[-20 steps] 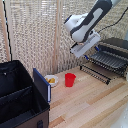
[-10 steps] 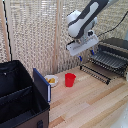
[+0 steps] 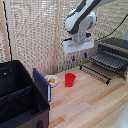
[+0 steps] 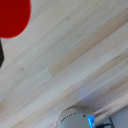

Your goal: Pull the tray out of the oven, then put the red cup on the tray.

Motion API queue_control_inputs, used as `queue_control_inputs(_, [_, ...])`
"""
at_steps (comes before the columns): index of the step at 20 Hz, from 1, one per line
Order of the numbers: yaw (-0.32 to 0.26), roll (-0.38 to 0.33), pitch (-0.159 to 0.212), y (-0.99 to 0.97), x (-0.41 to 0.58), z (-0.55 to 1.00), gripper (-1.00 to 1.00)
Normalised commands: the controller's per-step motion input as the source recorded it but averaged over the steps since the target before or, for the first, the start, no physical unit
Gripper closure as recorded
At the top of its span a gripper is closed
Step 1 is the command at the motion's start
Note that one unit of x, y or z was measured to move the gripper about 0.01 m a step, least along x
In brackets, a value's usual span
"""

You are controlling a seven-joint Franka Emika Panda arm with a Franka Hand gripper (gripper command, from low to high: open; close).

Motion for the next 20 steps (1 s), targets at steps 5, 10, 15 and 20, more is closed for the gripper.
queue_control_inputs(5, [0.032, 0.008, 0.051, 0.07, -0.034, -0.23, -1.00])
queue_control_inputs(10, [0.058, 0.023, 0.006, 0.00, 0.000, -0.35, -1.00])
queue_control_inputs(15, [0.060, 0.039, 0.000, 0.00, -0.006, -0.39, -1.00])
queue_control_inputs(20, [0.084, 0.034, 0.001, 0.03, -0.065, -0.41, -1.00])
